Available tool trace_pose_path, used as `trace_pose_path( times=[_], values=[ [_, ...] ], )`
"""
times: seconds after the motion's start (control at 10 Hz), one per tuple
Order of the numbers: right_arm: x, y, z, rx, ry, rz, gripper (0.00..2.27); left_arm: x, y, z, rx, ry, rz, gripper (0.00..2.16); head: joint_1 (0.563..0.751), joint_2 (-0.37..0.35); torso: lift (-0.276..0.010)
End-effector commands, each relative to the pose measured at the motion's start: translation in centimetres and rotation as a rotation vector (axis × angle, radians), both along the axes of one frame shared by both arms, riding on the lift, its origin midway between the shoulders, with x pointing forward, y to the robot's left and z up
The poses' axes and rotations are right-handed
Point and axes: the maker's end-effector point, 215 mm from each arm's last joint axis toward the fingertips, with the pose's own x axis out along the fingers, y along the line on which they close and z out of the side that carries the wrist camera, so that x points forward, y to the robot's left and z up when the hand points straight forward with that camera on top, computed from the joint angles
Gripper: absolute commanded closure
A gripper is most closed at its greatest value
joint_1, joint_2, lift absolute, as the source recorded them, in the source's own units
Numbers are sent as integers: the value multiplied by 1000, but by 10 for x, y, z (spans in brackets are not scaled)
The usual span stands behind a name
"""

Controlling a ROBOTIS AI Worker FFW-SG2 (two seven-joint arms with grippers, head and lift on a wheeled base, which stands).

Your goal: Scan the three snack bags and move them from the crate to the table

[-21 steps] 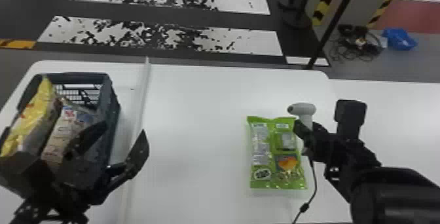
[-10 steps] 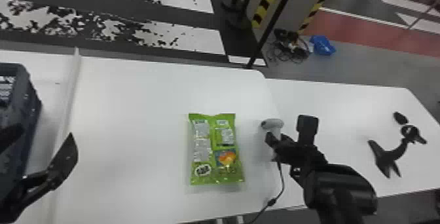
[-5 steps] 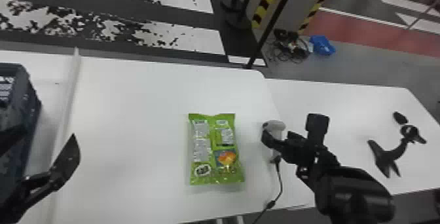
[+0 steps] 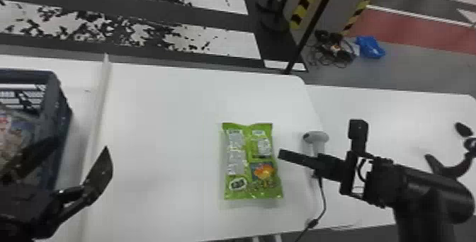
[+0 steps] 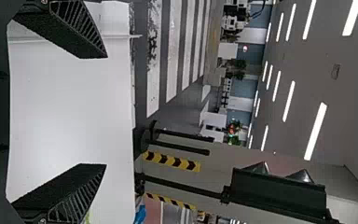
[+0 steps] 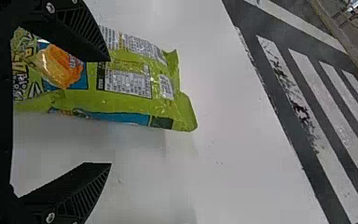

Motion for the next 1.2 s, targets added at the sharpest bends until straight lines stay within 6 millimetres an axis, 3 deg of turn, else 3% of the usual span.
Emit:
trace_pose_path(
  times=[0.0, 0.1, 0.5, 0.6, 0.7, 0.8, 1.1],
  values=[
    [1, 13, -7, 59, 35, 24, 93, -1, 2, -1, 3, 1, 2, 29, 695, -255, -62],
    [5, 23, -9, 120, 31, 40, 97, -1, 2, -1, 3, 1, 2, 29, 695, -240, -62],
    [17, 49, -36, 29, -17, 148, 97, -2, -1, 0, -1, 1, -4, 29, 695, -200, -62],
    [19, 57, -45, -5, -28, 185, 255, -2, -1, 0, -1, 1, -4, 29, 695, -190, -62],
    [19, 64, -51, -15, -23, 213, 1612, -2, -1, -1, 0, 3, -4, 29, 695, -179, -62],
    [19, 67, -51, -5, -22, 222, 2169, -2, 0, -1, 1, 2, -2, 29, 695, -165, -62],
    [23, 70, -12, 89, -98, 185, 2165, -2, 3, -2, 3, 1, 4, 29, 695, -149, -62]
  ],
)
